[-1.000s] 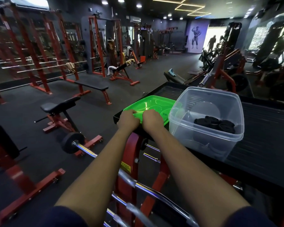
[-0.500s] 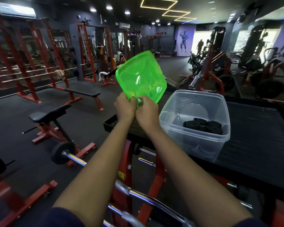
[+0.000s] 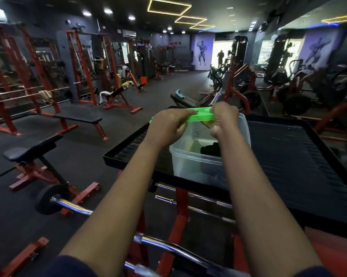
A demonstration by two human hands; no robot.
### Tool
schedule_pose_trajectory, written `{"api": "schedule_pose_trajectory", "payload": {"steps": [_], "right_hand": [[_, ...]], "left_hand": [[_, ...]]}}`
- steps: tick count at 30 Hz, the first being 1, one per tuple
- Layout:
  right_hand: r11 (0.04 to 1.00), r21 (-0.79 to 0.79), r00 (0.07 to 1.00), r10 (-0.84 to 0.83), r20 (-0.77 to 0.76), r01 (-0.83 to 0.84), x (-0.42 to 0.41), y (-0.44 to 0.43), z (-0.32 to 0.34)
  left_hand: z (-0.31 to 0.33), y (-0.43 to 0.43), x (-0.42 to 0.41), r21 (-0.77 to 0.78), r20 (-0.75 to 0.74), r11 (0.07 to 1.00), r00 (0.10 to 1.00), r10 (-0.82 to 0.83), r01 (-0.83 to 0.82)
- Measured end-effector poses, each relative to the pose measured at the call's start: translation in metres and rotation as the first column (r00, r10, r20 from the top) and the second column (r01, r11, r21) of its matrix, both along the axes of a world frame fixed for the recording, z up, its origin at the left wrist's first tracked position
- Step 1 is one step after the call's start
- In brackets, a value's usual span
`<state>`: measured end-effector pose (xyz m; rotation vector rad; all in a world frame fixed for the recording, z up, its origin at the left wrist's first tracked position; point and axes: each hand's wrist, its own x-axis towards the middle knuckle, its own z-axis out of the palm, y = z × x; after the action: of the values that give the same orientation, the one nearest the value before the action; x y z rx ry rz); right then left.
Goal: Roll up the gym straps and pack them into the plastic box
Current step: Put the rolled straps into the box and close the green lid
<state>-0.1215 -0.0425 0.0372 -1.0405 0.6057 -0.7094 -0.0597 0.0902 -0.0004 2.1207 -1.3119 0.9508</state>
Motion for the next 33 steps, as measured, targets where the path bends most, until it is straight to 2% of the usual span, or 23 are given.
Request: {"api": "schedule_pose_trajectory", "payload": {"steps": [2, 5, 7, 8, 10, 12, 14, 16, 19, 22, 26, 29, 33], "right_hand": [[0.998, -0.057, 0.999, 0.016, -0.036, -0.018, -0.014, -0.012, 0.001], [0.989, -0.133, 0.995, 0.050, -0.083, -0.061, -0.029, -0.025, -0.001], [0.975, -0.184, 0.983, 0.094, -0.159, -0.123, -0.035, -0.029, -0.006], [0.969, -0.190, 0.973, 0.119, -0.197, -0.158, -0.039, -0.030, -0.009], [0.959, -0.196, 0.956, 0.154, -0.250, -0.206, -0.046, -0.033, -0.015], [0.946, -0.208, 0.940, 0.184, -0.288, -0.249, -0.053, -0.035, -0.019], [0.933, -0.220, 0.927, 0.210, -0.310, -0.285, -0.058, -0.038, -0.020], [0.928, -0.244, 0.931, 0.203, -0.305, -0.282, -0.062, -0.036, -0.017], [0.924, -0.357, 0.948, 0.020, -0.318, -0.139, -0.066, -0.039, -0.016], [0.862, -0.504, 0.914, -0.158, -0.373, -0.056, -0.072, -0.044, -0.018], [0.837, -0.544, 0.899, -0.194, -0.394, -0.058, -0.074, -0.045, -0.019], [0.754, -0.648, 0.842, -0.279, -0.461, -0.105, -0.077, -0.041, -0.018], [0.609, -0.771, 0.732, -0.437, -0.522, -0.186, -0.077, -0.034, -0.021]], "left_hand": [[0.000, -0.009, -0.005, -0.006, -0.038, 0.996, 0.996, -0.086, 0.086], [0.002, -0.016, -0.014, -0.048, -0.285, 0.984, 0.942, -0.177, 0.171], [0.002, -0.021, -0.014, -0.107, -0.401, 0.983, 0.898, -0.179, 0.148], [0.001, -0.025, -0.011, -0.124, -0.419, 0.988, 0.897, -0.137, 0.092], [0.000, -0.032, -0.004, -0.044, -0.434, 0.991, 0.896, 0.097, -0.129], [0.001, -0.036, 0.000, 0.125, -0.535, 0.937, 0.773, 0.340, -0.326], [0.003, -0.039, 0.002, 0.234, -0.601, 0.900, 0.673, 0.431, -0.368], [0.006, -0.041, 0.002, 0.254, -0.611, 0.910, 0.675, 0.413, -0.326], [0.004, -0.040, -0.001, 0.172, -0.657, 0.941, 0.678, 0.329, -0.291], [-0.001, -0.038, -0.008, 0.125, -0.667, 0.955, 0.690, 0.281, -0.268], [-0.004, -0.039, -0.016, 0.053, -0.652, 0.968, 0.725, 0.220, -0.246], [-0.002, -0.040, -0.019, 0.042, -0.649, 0.970, 0.732, 0.209, -0.239], [-0.001, -0.042, -0.019, 0.108, -0.653, 0.964, 0.714, 0.253, -0.243]]}}
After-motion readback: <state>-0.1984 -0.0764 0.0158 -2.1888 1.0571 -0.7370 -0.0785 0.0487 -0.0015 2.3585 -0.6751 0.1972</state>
